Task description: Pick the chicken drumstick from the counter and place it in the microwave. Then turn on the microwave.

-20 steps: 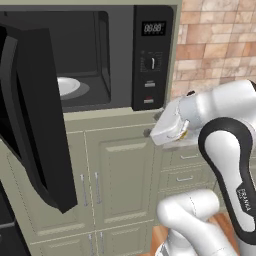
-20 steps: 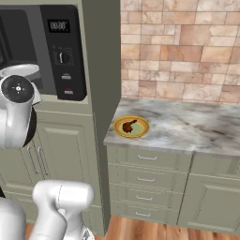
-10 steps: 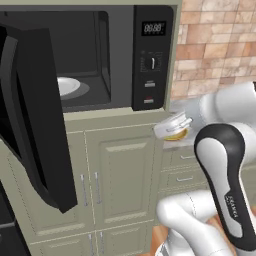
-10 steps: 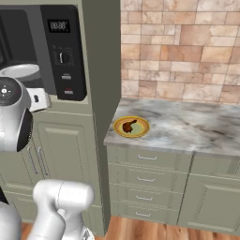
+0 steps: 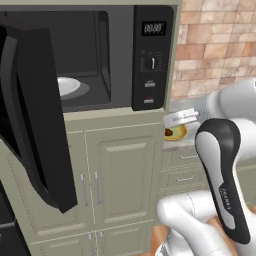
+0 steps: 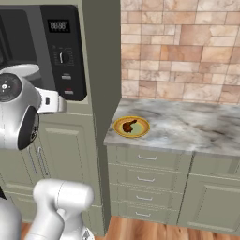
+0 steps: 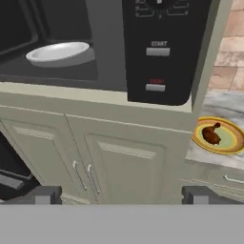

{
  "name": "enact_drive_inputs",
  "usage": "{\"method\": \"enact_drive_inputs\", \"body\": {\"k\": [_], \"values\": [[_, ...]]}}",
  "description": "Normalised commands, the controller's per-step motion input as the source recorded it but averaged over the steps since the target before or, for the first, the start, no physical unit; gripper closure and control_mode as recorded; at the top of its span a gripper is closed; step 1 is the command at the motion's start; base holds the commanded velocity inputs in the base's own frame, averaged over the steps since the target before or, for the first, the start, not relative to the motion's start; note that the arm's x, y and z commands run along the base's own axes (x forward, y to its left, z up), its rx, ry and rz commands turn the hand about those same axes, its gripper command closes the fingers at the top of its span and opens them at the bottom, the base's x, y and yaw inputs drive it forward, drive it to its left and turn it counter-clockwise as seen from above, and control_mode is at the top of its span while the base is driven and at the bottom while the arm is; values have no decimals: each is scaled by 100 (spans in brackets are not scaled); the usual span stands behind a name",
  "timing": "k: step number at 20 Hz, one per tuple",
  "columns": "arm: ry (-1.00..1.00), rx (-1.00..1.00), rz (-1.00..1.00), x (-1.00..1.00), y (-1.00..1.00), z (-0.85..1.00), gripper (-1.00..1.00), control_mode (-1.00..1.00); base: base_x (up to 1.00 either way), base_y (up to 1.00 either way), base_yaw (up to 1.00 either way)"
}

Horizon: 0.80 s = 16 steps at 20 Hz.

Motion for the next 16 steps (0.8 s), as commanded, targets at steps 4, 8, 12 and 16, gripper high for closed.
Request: {"method": "enact_drive_inputs", "body": {"k": [4, 8, 12, 16], "values": [[5, 1, -17, 10, -45, -7, -100, -100, 0, 0, 0], [1, 0, -8, 21, -38, -8, -100, -100, 0, 0, 0], [1, 3, -8, 23, -40, -7, -100, -100, 0, 0, 0], [1, 3, -5, 29, -39, -6, -100, -100, 0, 0, 0]]}}
